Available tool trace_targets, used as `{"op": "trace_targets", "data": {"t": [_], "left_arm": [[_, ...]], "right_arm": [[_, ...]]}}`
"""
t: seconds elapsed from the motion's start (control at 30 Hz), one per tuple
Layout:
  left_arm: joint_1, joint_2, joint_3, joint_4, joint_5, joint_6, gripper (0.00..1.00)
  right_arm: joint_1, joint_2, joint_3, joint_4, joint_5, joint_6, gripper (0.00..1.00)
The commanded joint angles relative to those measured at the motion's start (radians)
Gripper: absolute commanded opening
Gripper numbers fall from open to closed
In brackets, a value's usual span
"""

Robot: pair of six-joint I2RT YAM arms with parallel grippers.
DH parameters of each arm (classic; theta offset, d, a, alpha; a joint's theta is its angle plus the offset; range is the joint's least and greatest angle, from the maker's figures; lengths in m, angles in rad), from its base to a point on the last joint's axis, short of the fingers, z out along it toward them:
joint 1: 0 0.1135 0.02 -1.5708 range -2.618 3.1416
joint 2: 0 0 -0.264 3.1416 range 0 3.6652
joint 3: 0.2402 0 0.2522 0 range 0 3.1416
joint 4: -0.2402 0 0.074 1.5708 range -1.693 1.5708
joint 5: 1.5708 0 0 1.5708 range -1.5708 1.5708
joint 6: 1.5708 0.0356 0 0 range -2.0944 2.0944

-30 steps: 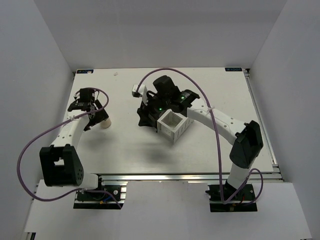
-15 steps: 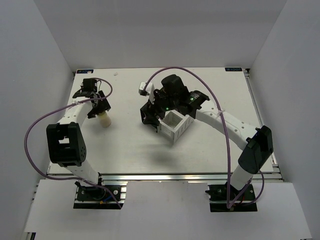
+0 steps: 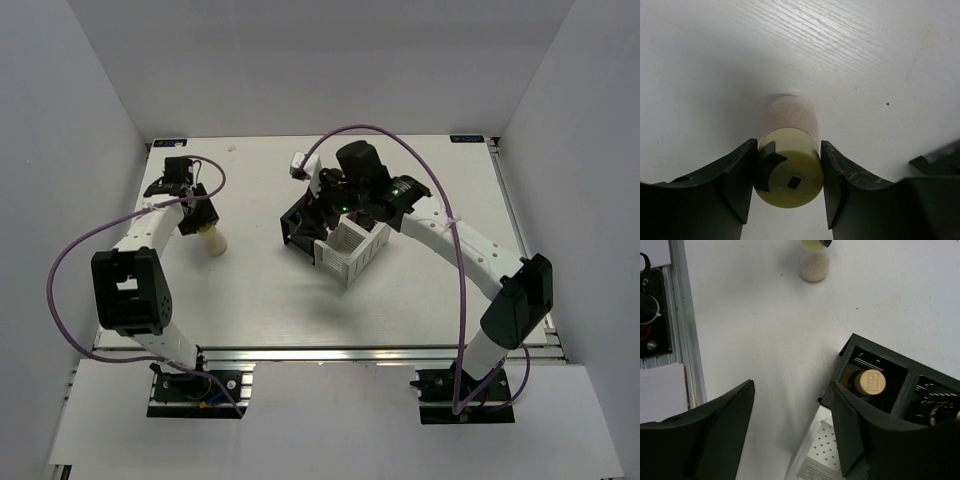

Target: Organize the condiment bottles

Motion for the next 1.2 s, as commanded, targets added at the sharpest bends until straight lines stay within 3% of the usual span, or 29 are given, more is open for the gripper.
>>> {"op": "trace_targets", "data": {"t": [0.0,0.03,0.07,0.1,0.13,0.17,0.3,0.43,0.57,0.73,0.97,1.17], "left_arm": [[0.002,-0.141,0.003,-0.022,0.099,0.010,0.10],[-0.002,-0.161,0.003,-0.029,0.120,0.010,0.07],[-0.011,-0.189,0.003,-0.040,0.145,0.006,0.03],[-0.043,-0.247,0.000,-0.057,0.162,0.004,0.00],[-0.073,-0.278,-0.011,-0.062,0.172,-0.003,0.00],[-0.093,-0.315,-0.019,-0.062,0.186,-0.009,0.00],[-0.220,-0.500,-0.033,-0.065,0.234,-0.049,0.00],[-0.392,-0.579,-0.016,-0.033,0.321,-0.091,0.00],[-0.574,-0.535,0.090,-0.043,0.309,-0.099,0.00],[-0.795,-0.315,0.327,-0.132,0.203,-0.048,0.00],[-0.834,-0.079,0.446,-0.129,0.145,0.030,0.00],[-0.834,0.019,0.509,-0.134,0.081,0.079,0.00]], "right_arm": [[-0.029,-0.064,0.038,0.023,-0.029,0.018,0.66],[-0.038,-0.068,0.048,0.021,-0.042,0.027,0.58],[-0.065,-0.074,0.067,0.023,-0.078,0.041,0.36],[-0.084,-0.086,0.078,0.025,-0.096,0.078,0.23],[-0.122,-0.093,0.093,0.032,-0.130,0.099,0.03],[-0.142,-0.097,0.098,0.037,-0.145,0.121,0.00],[-0.257,-0.137,0.110,0.075,-0.194,0.213,0.00],[-0.366,-0.185,0.090,0.130,-0.188,0.257,0.00],[-0.475,-0.234,0.038,0.198,-0.172,0.294,0.00],[-0.576,-0.272,-0.034,0.236,-0.188,0.351,0.00],[-0.638,-0.359,-0.155,0.245,-0.190,0.346,0.00],[-0.655,-0.412,-0.232,0.242,-0.188,0.337,0.00]]}}
